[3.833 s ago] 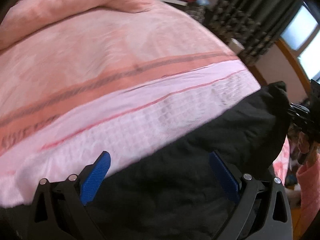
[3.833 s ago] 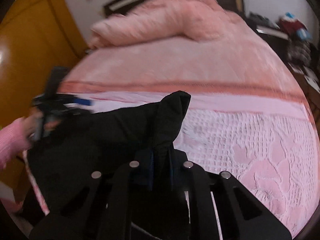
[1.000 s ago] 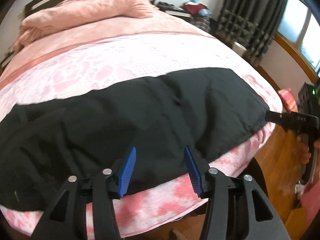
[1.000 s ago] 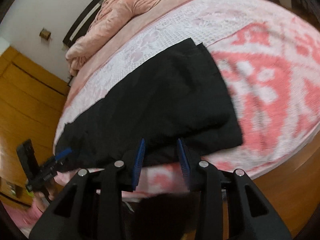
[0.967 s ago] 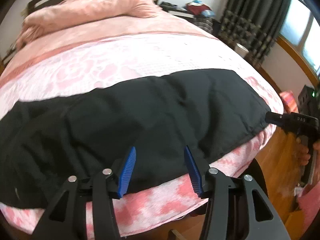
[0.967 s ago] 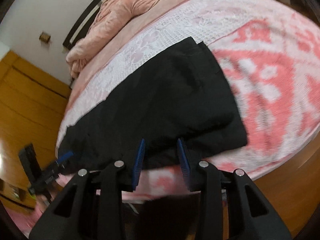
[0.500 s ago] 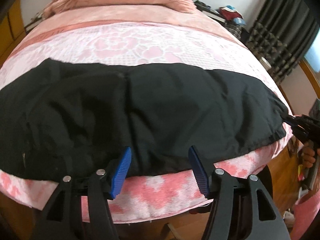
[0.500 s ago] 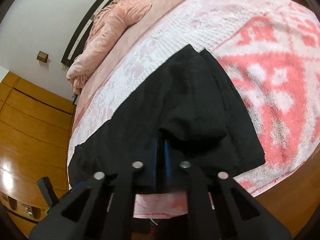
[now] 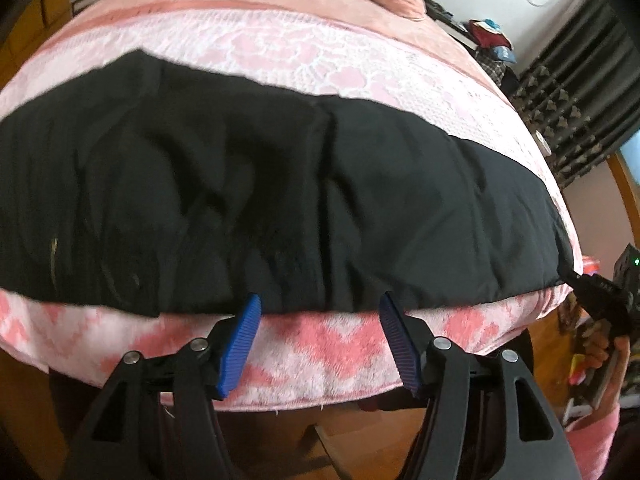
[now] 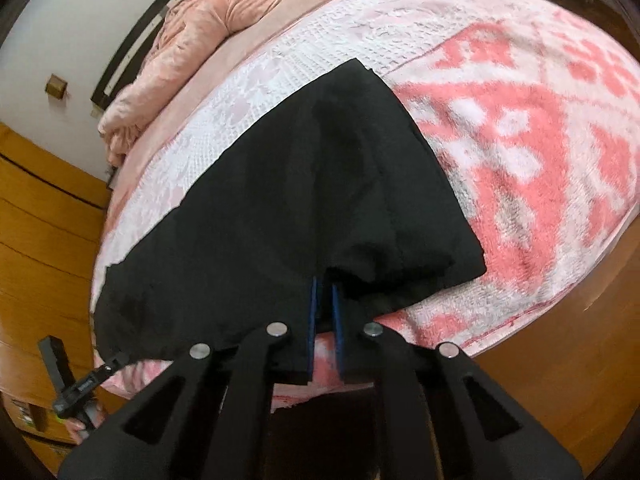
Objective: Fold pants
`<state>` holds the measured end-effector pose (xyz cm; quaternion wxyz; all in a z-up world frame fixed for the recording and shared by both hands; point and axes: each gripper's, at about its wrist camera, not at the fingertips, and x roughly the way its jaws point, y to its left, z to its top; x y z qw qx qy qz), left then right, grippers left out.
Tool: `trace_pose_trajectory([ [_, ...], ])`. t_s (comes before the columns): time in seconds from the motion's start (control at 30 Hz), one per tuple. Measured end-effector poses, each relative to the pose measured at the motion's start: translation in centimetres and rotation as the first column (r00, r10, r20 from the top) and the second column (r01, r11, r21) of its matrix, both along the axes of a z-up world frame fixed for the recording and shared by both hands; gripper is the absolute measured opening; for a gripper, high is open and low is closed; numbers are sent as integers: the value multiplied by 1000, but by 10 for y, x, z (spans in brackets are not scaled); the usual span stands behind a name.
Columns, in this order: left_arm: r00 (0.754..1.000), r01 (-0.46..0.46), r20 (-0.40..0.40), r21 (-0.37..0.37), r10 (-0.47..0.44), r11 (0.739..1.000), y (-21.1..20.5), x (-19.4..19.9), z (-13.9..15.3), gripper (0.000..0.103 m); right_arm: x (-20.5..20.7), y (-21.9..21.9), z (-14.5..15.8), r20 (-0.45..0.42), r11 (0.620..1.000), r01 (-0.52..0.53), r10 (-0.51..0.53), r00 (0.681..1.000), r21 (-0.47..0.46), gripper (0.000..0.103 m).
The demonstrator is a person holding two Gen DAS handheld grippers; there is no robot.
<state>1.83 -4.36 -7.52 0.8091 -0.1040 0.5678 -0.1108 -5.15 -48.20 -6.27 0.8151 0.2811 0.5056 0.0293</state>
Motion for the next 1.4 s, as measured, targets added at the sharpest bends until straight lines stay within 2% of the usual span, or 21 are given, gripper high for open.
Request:
trace_pose_trajectory([
  [0.03,1000,-15,-10,-6,15,1000,4,-1,-2,62,-1,3,3,-3,1000,-8,8,1000,-25,19],
  [0.1,999,-38,-21,-3,37,999,10,-2,-6,62,-5,12,13,-4,996,-23,23,1000,-82,20],
  [0.2,996,-59,-65,-44,56,997,13,-1,-13,62,-12,30,24,-5,992,-74,74,997,-100,21],
  [0.27,995,-55,-89,-90,47,994,6,1,-16,62,-15,50,24,-14,990,-132,131,991,-52,21],
  [0.47,994,-5,-108,-124,-8,992,-18,6,-21,62,-6,107,5,-29,963,-237,242,970,130,21],
  [0.57,991,-29,-132,-147,10,989,-18,12,-27,62,1,117,-8,-61,959,-229,241,969,165,21],
  [0.63,991,-48,-129,-148,29,988,-16,19,-30,62,5,117,-11,-60,958,-204,220,974,202,28],
  [0.7,989,-68,-141,-158,45,985,-12,25,-33,61,9,115,-14,-59,958,-181,199,978,223,28],
  [0.77,985,-101,-155,-170,75,980,-10,30,-37,60,12,114,-14,-53,958,-177,193,980,225,13],
  [0.8,984,-111,-155,-169,84,979,-10,31,-37,57,13,113,-14,-51,960,-177,192,980,218,0],
  [0.87,981,-145,-148,-159,122,977,-7,33,-35,47,13,111,-11,-32,959,-177,189,982,219,0],
  [0.97,977,-185,-141,-189,159,964,1,35,-29,37,9,105,4,39,963,-178,174,984,203,0],
  [1.07,973,-201,-151,-192,173,961,3,36,-36,30,4,95,-2,-17,981,-158,161,987,111,0],
  [1.13,975,-192,-151,-181,166,964,3,32,-41,30,2,93,-8,-30,982,-159,163,986,106,0],
  [1.17,977,-185,-140,-173,161,967,1,31,-39,30,1,94,-7,-14,979,-167,170,985,118,1],
  [1.2,980,-171,-126,-156,152,973,-2,30,-37,30,0,96,-4,-6,977,-179,181,983,118,6],
  [1.23,985,-149,-111,-119,136,982,-9,30,-34,30,0,98,-1,-5,976,-187,189,982,109,17],
  [1.3,990,-113,-93,-53,108,992,-21,30,-31,31,3,109,4,-6,973,-209,210,978,95,28],
  [1.4,990,-106,-100,-41,101,994,-25,33,-30,31,6,134,8,-41,961,-266,270,962,80,28],
])
